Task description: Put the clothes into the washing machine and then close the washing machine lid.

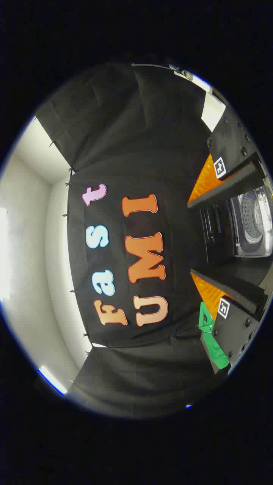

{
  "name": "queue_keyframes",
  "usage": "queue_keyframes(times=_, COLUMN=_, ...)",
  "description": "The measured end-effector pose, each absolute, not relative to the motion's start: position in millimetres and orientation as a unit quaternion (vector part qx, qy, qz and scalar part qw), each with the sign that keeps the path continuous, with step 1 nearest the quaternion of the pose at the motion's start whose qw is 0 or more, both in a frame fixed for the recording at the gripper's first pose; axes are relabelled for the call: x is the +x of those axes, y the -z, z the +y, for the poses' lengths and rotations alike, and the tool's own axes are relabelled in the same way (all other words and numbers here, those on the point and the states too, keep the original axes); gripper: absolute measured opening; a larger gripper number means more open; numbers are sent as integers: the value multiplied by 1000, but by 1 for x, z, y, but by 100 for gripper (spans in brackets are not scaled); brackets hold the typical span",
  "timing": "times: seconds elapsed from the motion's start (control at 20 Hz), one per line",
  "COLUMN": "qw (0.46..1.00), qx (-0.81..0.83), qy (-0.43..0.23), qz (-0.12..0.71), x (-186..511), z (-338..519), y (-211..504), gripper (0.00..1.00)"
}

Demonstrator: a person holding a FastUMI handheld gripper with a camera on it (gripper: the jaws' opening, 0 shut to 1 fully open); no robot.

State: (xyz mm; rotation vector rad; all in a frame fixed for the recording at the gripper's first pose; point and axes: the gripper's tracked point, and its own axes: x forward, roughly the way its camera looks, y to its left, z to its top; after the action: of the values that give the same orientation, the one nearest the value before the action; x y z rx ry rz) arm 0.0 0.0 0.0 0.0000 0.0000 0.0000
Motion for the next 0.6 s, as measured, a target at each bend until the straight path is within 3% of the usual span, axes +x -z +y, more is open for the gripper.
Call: queue_keyframes(times=0.6, qw=1000, qx=0, qy=3, qz=-2, x=-9, z=0, y=-1, gripper=98)
